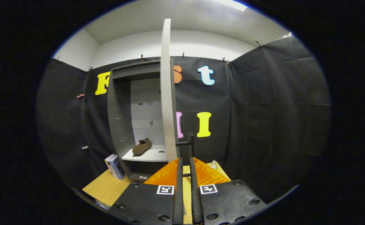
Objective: Open the shoe cabinet door, grab the shoes and put them into the shoe cabinet, then close the shoe cabinet door.
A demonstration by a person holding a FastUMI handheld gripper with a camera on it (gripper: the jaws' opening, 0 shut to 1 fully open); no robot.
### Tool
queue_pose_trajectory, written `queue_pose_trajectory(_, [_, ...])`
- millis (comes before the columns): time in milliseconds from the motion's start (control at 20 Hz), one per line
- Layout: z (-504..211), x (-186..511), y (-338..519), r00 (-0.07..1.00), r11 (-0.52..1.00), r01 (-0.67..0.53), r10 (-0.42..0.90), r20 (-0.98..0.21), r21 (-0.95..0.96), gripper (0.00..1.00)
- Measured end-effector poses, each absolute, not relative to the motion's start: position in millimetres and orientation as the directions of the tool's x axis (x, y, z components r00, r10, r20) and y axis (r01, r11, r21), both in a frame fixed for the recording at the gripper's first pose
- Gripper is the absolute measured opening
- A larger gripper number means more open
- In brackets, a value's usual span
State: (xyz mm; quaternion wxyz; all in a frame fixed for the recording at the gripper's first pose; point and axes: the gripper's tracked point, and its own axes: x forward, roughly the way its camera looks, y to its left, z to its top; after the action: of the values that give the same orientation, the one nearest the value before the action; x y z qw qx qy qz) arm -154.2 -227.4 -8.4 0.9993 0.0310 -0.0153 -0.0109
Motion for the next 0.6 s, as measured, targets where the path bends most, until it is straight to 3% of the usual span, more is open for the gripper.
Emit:
queue_pose_trajectory(250, [-8.6, -155.6, -161.3, 0.997, 0.998, -0.046, 0.043, 0.061, 0.042, 0.15])
queue_pose_trajectory(600, [-113.3, -100.7, -65.9, 0.973, 0.994, -0.079, 0.093, -0.213, 0.070, 0.15])
